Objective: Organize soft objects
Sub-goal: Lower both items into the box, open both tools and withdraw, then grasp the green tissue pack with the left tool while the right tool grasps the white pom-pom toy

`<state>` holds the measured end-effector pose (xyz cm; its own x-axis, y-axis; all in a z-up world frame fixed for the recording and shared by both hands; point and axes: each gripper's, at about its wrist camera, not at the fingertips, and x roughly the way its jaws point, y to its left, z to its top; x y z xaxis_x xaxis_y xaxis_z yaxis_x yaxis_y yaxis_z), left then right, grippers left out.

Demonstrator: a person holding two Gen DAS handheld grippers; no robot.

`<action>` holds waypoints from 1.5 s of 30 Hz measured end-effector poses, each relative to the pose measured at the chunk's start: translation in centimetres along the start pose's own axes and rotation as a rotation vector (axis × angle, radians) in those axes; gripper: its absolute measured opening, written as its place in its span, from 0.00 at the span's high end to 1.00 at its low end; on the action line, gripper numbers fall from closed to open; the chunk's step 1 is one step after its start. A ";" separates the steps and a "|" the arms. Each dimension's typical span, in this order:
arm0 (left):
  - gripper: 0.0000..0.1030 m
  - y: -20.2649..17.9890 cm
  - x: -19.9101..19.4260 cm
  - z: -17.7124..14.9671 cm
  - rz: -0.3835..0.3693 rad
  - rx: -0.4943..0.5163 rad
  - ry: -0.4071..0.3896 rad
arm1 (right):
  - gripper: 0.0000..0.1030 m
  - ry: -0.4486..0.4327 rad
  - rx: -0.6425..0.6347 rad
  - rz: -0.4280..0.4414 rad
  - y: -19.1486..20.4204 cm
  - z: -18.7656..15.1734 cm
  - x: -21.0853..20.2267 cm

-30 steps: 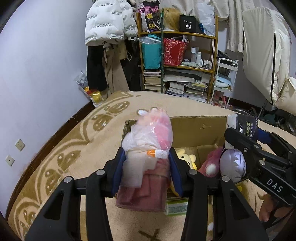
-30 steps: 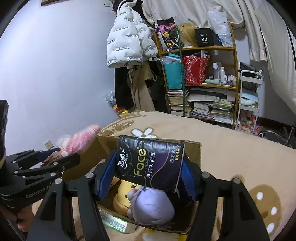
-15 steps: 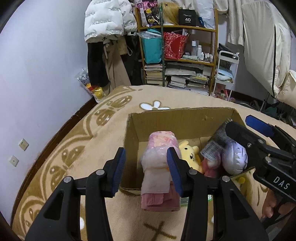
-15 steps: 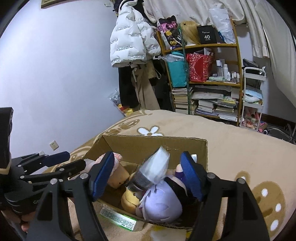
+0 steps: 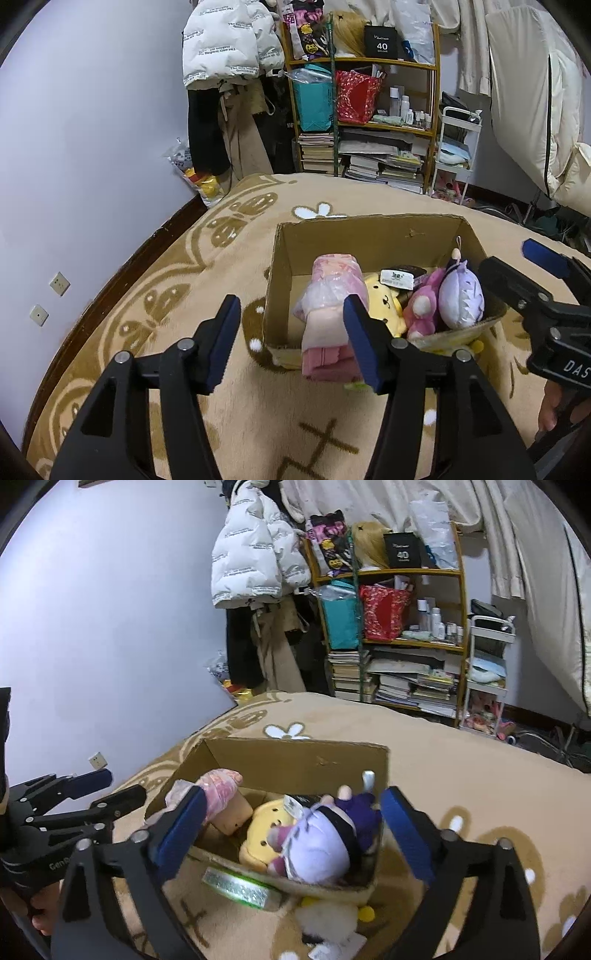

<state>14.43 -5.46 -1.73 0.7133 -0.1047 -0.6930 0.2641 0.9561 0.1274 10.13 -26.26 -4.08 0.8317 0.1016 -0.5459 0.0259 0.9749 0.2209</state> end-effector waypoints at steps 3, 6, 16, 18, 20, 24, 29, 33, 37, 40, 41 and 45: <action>0.32 -0.1 -0.6 -0.3 0.014 0.010 0.000 | 0.01 0.012 0.007 -0.013 -0.2 -0.3 -1.0; 0.25 -0.1 -1.4 -0.8 0.026 0.018 -0.009 | 0.01 0.016 0.027 -0.022 -0.6 -0.5 -2.1; 0.05 -0.1 -3.2 -2.3 0.000 0.040 0.022 | 0.00 0.021 0.116 -0.052 -2.6 -1.5 -5.2; 0.04 -0.3 -3.3 -2.6 -0.007 0.046 0.028 | 0.00 0.024 0.123 -0.051 -2.6 -1.7 -5.5; 0.04 -0.5 -3.3 -2.8 -0.013 0.053 0.039 | 0.00 0.028 0.119 -0.055 -2.6 -1.9 -5.7; 0.04 -0.9 -3.0 -3.3 -0.024 0.052 0.071 | 0.00 0.047 0.111 -0.055 -2.1 -2.2 -5.7; 0.04 -0.8 -2.2 -3.8 -0.043 0.040 0.099 | 0.00 0.087 0.111 -0.056 -1.9 -3.0 -5.1; 0.04 -0.9 -1.6 -4.0 -0.064 0.039 0.111 | 0.00 0.118 0.115 -0.053 -1.8 -3.8 -4.1; 0.04 -1.7 -0.7 -4.3 -0.091 0.054 0.131 | 0.00 0.163 0.112 -0.057 -1.7 -4.4 -2.9; 0.04 -2.3 0.0 -4.5 -0.103 0.071 0.139 | 0.00 0.190 0.118 -0.053 -1.6 -4.8 -1.9; 0.04 -2.6 0.3 -4.6 -0.107 0.077 0.144 | 0.00 0.198 0.122 -0.050 -1.6 -4.9 -1.6; 0.04 -3.3 1.2 -4.9 -0.126 0.089 0.164 | 0.00 0.230 0.116 -0.047 -1.5 -5.5 -0.5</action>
<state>11.26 -7.39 -6.49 0.5580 -0.1686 -0.8125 0.4056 0.9096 0.0898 6.68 -26.70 -8.57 0.6803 0.1122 -0.7243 0.1361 0.9517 0.2752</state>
